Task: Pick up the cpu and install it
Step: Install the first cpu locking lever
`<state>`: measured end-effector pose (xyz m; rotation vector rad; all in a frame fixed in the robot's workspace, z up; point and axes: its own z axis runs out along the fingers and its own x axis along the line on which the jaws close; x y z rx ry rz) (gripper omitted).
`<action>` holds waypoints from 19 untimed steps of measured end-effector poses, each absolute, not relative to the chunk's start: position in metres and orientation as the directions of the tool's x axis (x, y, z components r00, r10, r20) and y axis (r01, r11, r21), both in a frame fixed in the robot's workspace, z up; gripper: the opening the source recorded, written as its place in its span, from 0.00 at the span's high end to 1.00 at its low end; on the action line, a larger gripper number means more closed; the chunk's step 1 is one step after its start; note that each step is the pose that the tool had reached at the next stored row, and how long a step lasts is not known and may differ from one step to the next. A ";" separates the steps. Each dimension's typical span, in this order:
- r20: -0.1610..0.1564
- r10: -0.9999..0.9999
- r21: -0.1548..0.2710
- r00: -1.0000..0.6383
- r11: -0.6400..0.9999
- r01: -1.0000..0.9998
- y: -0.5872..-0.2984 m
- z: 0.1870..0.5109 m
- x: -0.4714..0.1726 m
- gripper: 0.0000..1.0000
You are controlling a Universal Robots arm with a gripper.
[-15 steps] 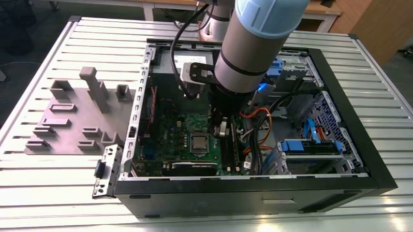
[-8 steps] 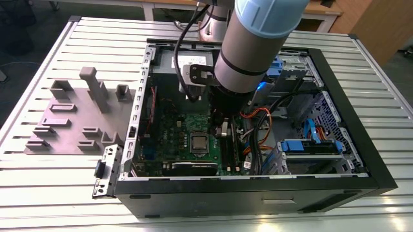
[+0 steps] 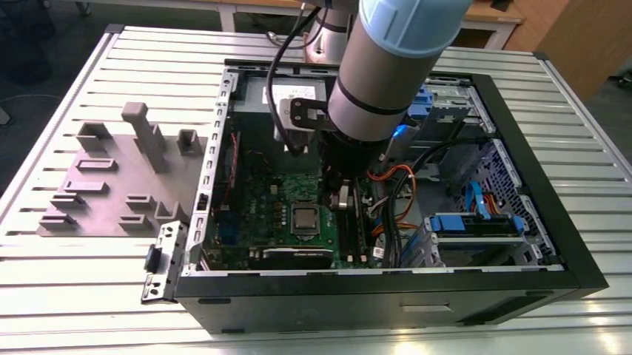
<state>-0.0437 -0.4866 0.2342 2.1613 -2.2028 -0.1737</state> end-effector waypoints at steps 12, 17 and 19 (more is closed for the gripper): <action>-0.042 -0.999 0.116 -0.017 0.012 -0.993 -0.485 0.234 -0.041 0.89; -0.029 -0.999 0.115 -0.016 0.013 -0.993 -0.485 0.230 -0.041 0.89; -0.027 -0.999 0.115 -0.016 0.013 -0.993 -0.485 0.228 -0.041 0.89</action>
